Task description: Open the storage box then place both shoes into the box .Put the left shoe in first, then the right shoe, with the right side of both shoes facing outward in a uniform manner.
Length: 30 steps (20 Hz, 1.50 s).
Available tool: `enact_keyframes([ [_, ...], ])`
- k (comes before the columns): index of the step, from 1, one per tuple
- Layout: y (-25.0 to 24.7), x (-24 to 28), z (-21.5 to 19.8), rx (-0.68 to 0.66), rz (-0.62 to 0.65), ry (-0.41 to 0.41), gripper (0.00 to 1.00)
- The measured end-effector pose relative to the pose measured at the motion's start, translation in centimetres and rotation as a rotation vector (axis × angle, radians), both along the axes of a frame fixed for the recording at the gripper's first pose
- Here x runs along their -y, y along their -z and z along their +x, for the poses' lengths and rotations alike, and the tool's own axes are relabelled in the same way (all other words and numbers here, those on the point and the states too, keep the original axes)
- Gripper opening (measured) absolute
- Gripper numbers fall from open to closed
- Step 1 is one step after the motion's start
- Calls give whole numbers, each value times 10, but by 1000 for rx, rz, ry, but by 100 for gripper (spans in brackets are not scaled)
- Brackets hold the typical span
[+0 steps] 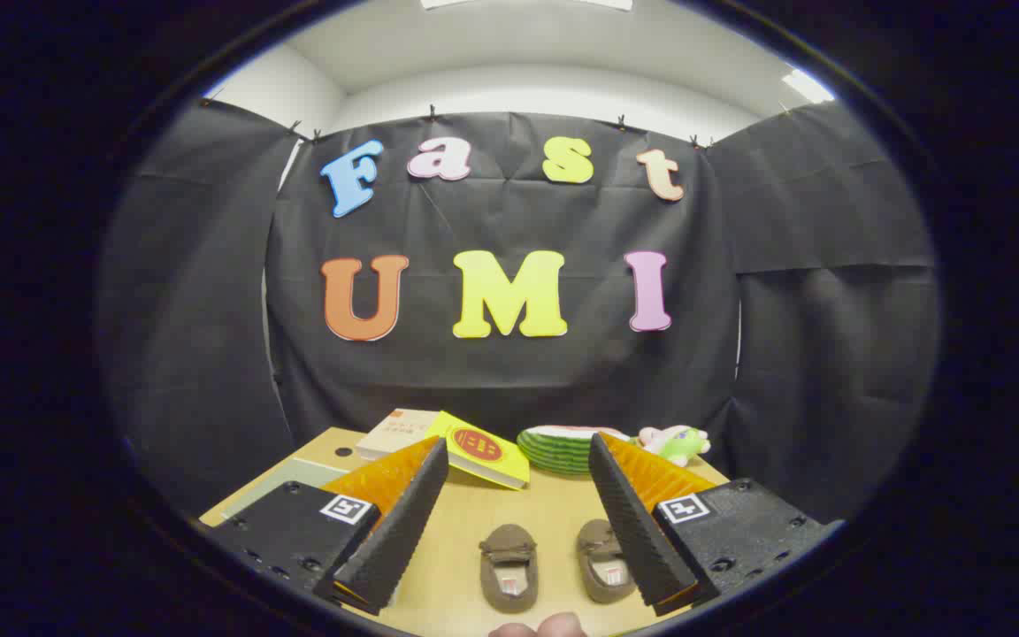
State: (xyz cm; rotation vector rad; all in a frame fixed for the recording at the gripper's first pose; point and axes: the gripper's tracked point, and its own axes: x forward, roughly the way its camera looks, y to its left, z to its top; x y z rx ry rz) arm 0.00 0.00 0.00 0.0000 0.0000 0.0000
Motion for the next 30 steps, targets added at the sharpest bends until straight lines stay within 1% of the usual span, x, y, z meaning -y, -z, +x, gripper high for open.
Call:
enact_keyframes([
  [2, 1, 3, -2, -8, 7, 6, 100],
  [12, 8, -7, -7, -54, 42, -40, 100],
  [16, 11, -8, -5, -67, 44, -46, 100],
  [22, 24, -20, 0, -116, 87, -86, 100],
  [28, 40, -54, 5, -168, 157, -169, 100],
  [30, 49, -75, 5, -203, 175, -234, 100],
])
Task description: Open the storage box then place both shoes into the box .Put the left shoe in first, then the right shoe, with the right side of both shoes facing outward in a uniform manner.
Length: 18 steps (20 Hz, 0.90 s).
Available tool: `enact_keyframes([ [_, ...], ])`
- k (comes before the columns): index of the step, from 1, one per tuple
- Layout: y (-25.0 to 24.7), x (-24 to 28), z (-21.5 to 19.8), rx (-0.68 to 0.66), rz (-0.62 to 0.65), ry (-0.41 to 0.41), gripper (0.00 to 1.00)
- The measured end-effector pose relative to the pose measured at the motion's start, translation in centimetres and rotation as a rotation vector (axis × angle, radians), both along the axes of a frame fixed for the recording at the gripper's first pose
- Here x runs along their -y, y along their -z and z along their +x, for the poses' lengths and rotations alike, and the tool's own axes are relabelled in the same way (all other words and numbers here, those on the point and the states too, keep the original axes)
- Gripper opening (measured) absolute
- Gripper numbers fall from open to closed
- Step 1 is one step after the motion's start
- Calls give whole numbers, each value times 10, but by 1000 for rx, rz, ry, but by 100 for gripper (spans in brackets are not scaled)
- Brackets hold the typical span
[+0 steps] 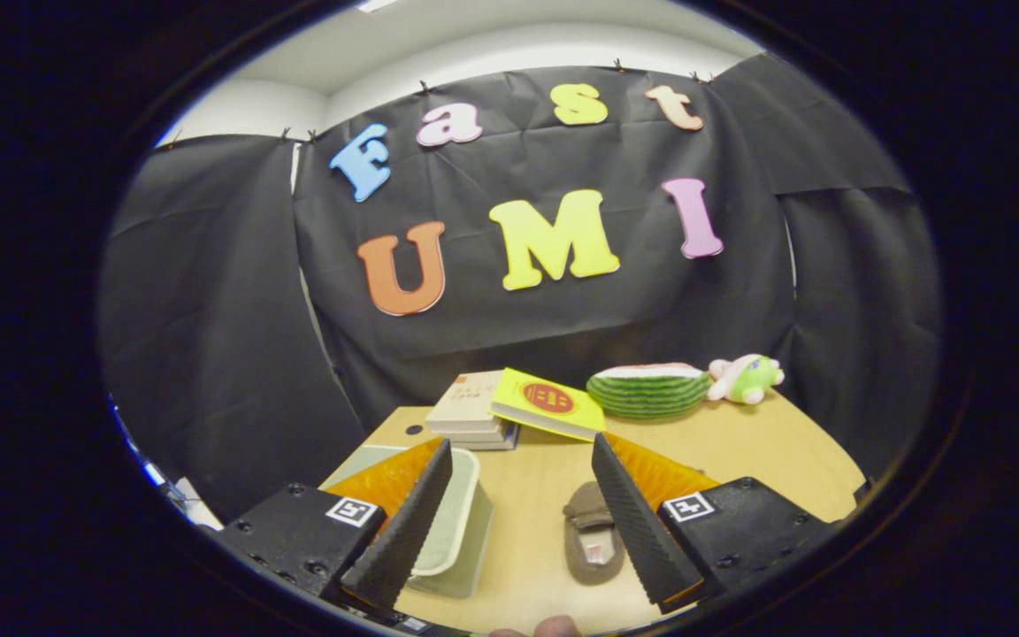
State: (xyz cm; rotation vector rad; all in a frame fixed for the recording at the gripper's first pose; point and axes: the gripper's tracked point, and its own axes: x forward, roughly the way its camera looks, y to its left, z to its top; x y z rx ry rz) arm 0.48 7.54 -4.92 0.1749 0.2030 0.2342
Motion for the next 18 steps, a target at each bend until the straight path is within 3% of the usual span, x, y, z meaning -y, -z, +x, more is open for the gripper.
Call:
enact_keyframes([
  [9, 71, -63, -1, -255, 118, -221, 100],
  [14, 115, -82, 0, -389, 151, -291, 99],
  [18, 141, -87, 7, -477, 253, -277, 96],
])
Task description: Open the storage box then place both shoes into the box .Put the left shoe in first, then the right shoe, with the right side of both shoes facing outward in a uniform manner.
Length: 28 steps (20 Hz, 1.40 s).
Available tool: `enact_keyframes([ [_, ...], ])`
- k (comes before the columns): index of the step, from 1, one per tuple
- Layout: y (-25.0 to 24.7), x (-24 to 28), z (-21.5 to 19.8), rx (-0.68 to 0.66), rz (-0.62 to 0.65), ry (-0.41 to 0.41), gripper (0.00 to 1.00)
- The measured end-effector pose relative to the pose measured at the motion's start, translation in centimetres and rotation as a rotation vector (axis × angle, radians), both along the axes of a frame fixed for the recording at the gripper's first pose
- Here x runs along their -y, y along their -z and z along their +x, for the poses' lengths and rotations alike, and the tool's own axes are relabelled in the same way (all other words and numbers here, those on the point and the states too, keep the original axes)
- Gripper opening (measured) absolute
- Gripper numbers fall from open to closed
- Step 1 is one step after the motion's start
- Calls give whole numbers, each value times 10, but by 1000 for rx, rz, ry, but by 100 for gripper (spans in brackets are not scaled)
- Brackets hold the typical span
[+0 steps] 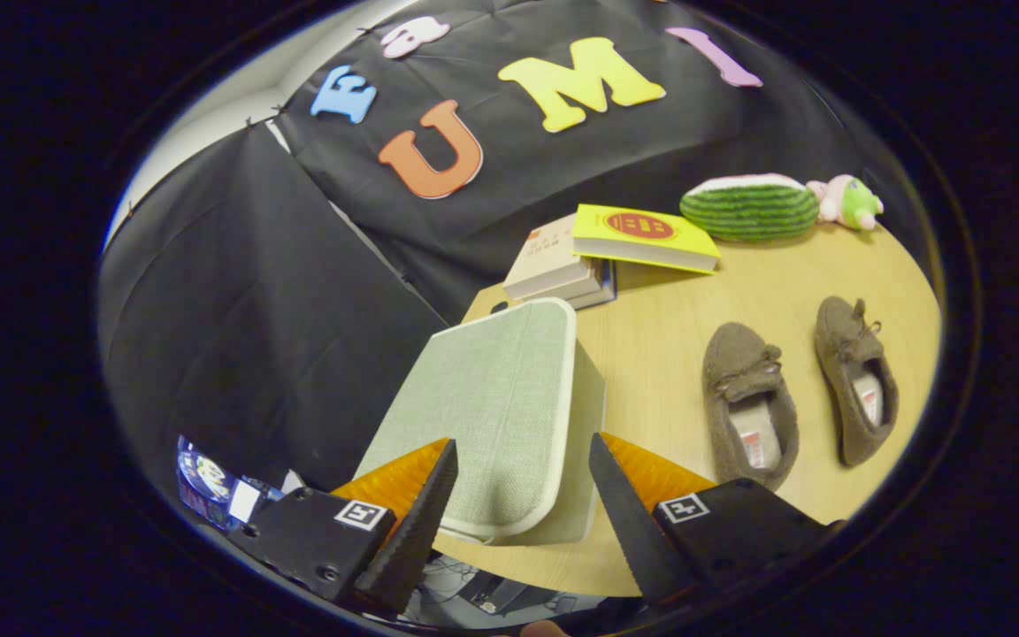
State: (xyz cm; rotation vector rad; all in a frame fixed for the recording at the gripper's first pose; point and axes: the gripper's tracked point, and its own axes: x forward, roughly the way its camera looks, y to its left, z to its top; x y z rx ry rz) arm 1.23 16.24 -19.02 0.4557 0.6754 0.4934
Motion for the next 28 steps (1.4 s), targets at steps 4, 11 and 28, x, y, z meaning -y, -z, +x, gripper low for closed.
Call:
enact_keyframes([
  [4, 15, -7, 3, -105, 99, 10, 85],
  [11, 21, -18, 5, -242, 276, 10, 60],
  [28, -122, -97, -25, -171, 445, -122, 6],
])
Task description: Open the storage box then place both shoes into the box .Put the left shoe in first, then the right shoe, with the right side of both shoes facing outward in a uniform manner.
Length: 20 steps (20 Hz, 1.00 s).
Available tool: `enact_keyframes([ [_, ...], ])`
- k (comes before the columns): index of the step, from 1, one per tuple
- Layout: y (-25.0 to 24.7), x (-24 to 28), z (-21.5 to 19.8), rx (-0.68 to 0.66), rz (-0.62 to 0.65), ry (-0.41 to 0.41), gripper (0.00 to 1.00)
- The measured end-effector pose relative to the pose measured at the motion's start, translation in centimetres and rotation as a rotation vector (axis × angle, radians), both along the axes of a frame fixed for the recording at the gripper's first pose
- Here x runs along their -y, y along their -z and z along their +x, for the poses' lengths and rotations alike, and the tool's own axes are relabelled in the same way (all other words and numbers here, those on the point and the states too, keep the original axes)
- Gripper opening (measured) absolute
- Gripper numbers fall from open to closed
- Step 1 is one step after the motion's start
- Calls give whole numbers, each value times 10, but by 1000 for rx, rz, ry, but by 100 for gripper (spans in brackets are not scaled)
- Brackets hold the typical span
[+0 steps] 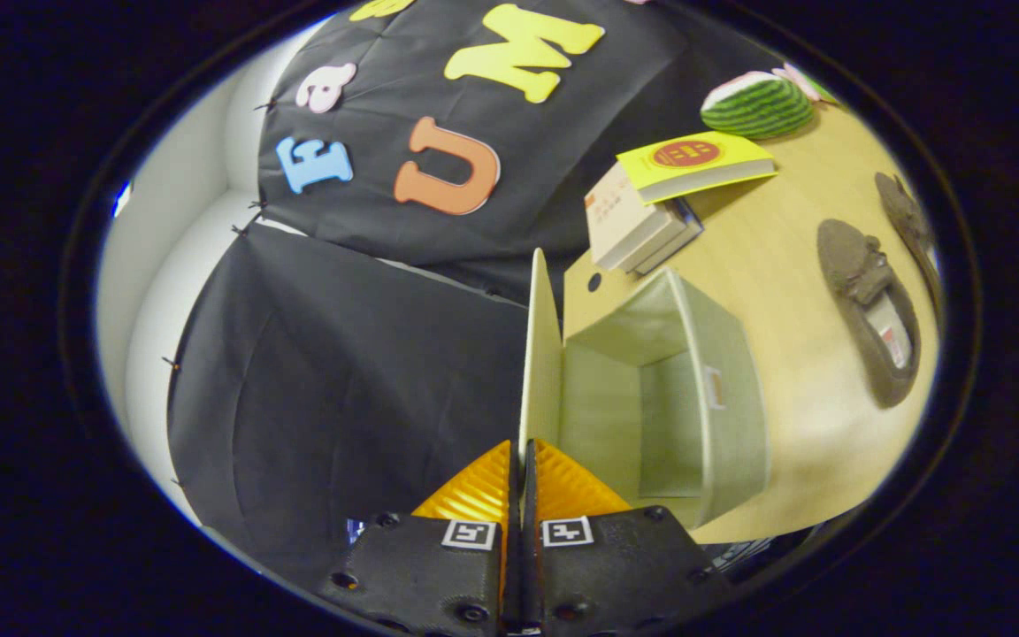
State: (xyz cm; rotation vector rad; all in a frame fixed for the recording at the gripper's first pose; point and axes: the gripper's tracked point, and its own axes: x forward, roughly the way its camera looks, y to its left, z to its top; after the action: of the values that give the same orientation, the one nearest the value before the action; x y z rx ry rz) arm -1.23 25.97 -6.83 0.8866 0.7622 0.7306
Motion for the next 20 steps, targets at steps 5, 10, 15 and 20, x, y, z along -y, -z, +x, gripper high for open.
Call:
enact_keyframes([
  [5, -22, -73, -9, 114, -64, -81, 6],
  [10, -19, -117, -16, 193, -148, -117, 25],
  [15, -19, -110, -4, 292, -261, -79, 74],
  [20, -22, -52, 16, 382, -420, 50, 97],
])
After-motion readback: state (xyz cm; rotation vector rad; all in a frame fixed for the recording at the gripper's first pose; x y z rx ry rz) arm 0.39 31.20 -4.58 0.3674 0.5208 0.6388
